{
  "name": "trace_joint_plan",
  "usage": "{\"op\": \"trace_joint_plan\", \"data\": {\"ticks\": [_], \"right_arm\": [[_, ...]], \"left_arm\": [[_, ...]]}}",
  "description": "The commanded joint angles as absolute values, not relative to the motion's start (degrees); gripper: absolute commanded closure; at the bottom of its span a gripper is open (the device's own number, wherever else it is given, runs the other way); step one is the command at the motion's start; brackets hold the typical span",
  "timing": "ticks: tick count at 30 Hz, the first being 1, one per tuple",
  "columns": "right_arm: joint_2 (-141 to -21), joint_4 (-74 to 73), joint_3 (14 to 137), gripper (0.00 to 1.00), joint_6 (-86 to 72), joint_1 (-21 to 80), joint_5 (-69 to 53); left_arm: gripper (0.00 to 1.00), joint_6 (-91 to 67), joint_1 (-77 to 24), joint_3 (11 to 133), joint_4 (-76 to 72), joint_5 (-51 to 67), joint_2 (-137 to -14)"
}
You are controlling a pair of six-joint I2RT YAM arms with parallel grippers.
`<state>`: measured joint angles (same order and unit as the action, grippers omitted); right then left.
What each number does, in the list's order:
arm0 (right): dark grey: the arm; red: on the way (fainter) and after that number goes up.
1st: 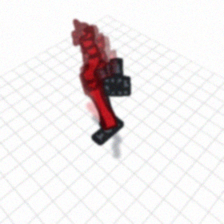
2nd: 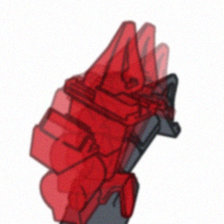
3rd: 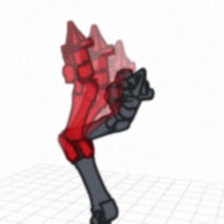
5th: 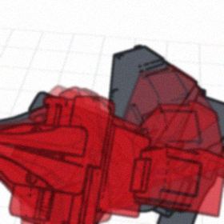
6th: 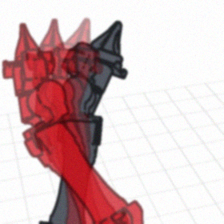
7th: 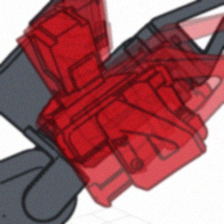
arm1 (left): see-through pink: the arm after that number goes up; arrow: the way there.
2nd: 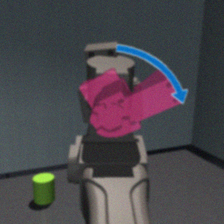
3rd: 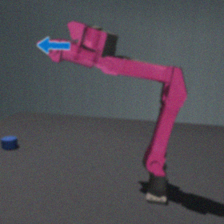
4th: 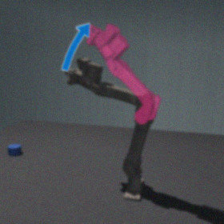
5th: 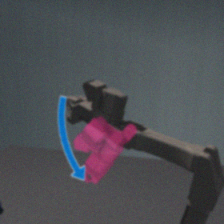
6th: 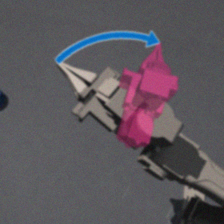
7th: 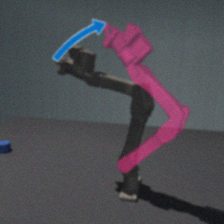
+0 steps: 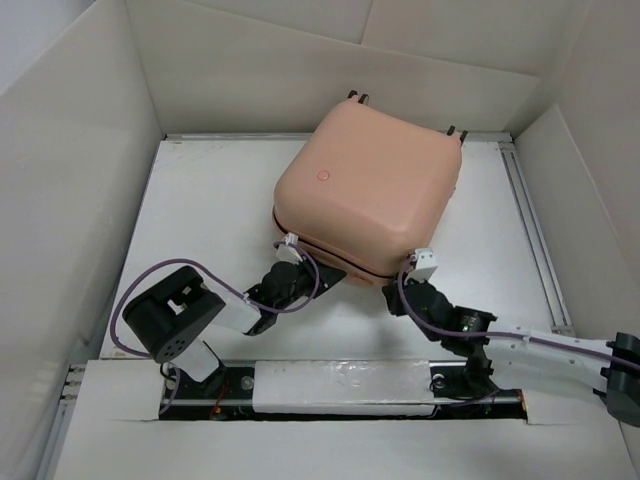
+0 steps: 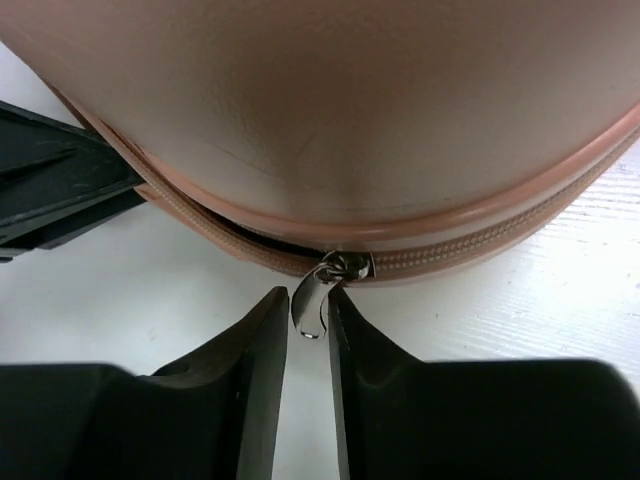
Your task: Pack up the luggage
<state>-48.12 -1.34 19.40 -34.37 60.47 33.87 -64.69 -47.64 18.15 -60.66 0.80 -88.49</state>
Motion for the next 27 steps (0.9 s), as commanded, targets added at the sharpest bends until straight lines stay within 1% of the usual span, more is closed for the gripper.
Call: {"op": "trace_joint_plan", "data": {"ticks": [1,3,4,7,8,10,12,15,16,20,22,23,25,27], "right_arm": [[-49.6,3.8,21.9,0.88,-35.1,61.5,36.8],[-50.1,3.8,21.9,0.98,-37.9,63.2,37.5],[-50.1,3.8,21.9,1.00,-39.0,65.3,38.1],[-52.9,3.8,25.7,1.00,-40.5,68.2,35.1],[-53.8,3.8,27.4,1.00,-40.5,71.2,32.5],[-57.5,3.8,33.2,1.00,-38.4,74.2,29.2],[-60.0,1.0,40.0,1.00,-37.4,79.0,27.3],[-64.1,-6.6,46.1,1.00,-35.6,83.4,26.6],[-64.7,-7.5,48.1,1.00,-35.6,83.4,25.9],[-65.3,-6.9,47.6,1.00,-32.4,82.9,25.8],[-65.3,-4.1,46.5,1.00,-31.2,79.7,23.7],[-65.3,0.2,44.8,1.00,-30.2,78.7,22.7],[-64.8,3.8,43.3,1.00,-28.9,75.3,21.9],[-64.8,6.6,42.6,1.00,-28.1,74.5,21.0]], "left_arm": [[1.00,-60.0,-50.2,20.8,-66.0,7.6,-88.3],[1.00,-60.0,-50.2,20.8,-65.5,7.6,-88.3],[1.00,-60.0,-50.2,21.5,-65.5,7.6,-88.3],[1.00,-60.0,-50.2,23.5,-65.5,9.5,-90.2],[1.00,-60.0,-50.2,24.7,-66.2,9.5,-90.8],[1.00,-60.8,-50.2,25.7,-66.8,11.0,-92.4],[1.00,-62.0,-50.2,26.8,-68.5,12.7,-93.1],[1.00,-62.1,-50.2,27.4,-68.5,14.2,-93.1],[1.00,-62.1,-50.2,27.4,-68.5,14.2,-93.1],[1.00,-62.6,-50.2,27.9,-71.8,17.7,-94.4],[1.00,-63.2,-50.7,27.9,-73.7,18.3,-94.9],[1.00,-63.2,-50.7,27.9,-73.7,18.3,-94.9],[1.00,-64.0,-50.7,26.4,-76.5,17.6,-94.9],[1.00,-64.0,-50.1,25.8,-77.1,18.4,-96.1]]}}
